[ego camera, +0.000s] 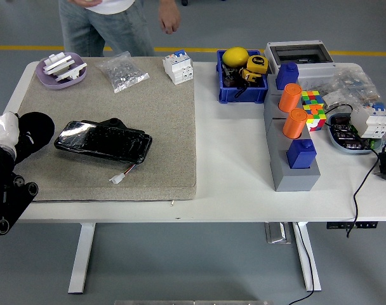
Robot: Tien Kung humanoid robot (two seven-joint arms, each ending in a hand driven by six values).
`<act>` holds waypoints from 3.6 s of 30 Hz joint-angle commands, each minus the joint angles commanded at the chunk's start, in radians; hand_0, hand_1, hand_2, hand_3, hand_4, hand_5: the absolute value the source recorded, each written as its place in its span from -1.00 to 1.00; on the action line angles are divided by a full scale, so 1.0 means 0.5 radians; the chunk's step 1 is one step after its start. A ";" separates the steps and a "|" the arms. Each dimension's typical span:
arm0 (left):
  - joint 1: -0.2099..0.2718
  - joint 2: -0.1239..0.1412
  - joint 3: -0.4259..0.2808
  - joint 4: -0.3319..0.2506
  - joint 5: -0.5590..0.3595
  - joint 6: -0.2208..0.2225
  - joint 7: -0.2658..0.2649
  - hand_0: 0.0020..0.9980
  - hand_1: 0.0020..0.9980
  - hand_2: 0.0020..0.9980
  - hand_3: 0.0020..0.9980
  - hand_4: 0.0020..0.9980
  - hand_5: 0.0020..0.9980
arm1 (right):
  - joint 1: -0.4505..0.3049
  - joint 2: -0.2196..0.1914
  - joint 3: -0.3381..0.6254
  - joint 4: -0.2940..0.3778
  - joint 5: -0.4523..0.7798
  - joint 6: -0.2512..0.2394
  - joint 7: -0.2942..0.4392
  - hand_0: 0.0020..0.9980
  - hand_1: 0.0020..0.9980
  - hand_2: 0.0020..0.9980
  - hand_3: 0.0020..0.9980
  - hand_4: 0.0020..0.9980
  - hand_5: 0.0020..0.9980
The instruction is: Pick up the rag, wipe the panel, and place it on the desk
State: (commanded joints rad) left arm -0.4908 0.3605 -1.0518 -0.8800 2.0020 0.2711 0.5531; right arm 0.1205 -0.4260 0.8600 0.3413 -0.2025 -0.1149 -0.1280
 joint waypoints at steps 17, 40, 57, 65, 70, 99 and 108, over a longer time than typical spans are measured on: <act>-0.001 0.010 0.019 0.015 -0.083 -0.034 -0.161 0.45 0.66 0.69 0.36 0.51 -1.00 | 0.004 -0.007 -0.030 0.002 0.000 -0.012 -0.002 0.48 0.24 0.22 0.11 0.81 -0.16; 0.118 0.155 -0.185 -0.462 0.016 -0.372 0.063 0.68 0.89 0.97 0.72 0.79 -0.71 | 0.005 -0.005 0.024 -0.009 -0.008 -0.021 0.012 0.48 0.24 0.21 0.11 0.81 -0.16; 0.384 0.061 -0.736 -1.050 -0.606 -0.157 -0.268 0.57 0.72 0.73 0.46 0.75 -0.67 | -0.027 0.005 -0.004 -0.024 0.028 -0.014 0.008 0.49 0.24 0.21 0.11 0.81 -0.16; 0.405 -0.166 -0.835 -0.969 -0.961 -0.037 -0.484 0.53 0.68 0.66 0.35 0.74 -0.67 | -0.036 0.014 -0.028 -0.023 0.036 -0.020 0.011 0.49 0.24 0.21 0.11 0.80 -0.16; 0.429 -0.194 -0.840 -0.956 -1.073 -0.024 -0.519 0.52 0.67 0.66 0.32 0.74 -0.67 | -0.040 0.013 -0.035 -0.022 0.037 -0.025 0.011 0.49 0.24 0.21 0.11 0.81 -0.16; 0.466 -0.118 -0.878 -0.971 -1.237 -0.024 -0.592 0.51 0.65 0.63 0.27 0.68 -0.65 | 0.000 -0.004 -0.122 -0.017 0.061 -0.014 -0.003 0.49 0.24 0.21 0.11 0.81 -0.16; 0.475 -0.114 -0.887 -1.007 -1.235 -0.025 -0.600 0.52 0.65 0.63 0.27 0.68 -0.65 | 0.029 -0.023 -0.165 -0.016 0.063 -0.005 -0.011 0.49 0.24 0.21 0.11 0.81 -0.16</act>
State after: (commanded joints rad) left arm -0.2531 0.3035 -1.4953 -1.3835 1.3845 0.2583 0.2529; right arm 0.1351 -0.4374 0.7773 0.3335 -0.1708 -0.1174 -0.1334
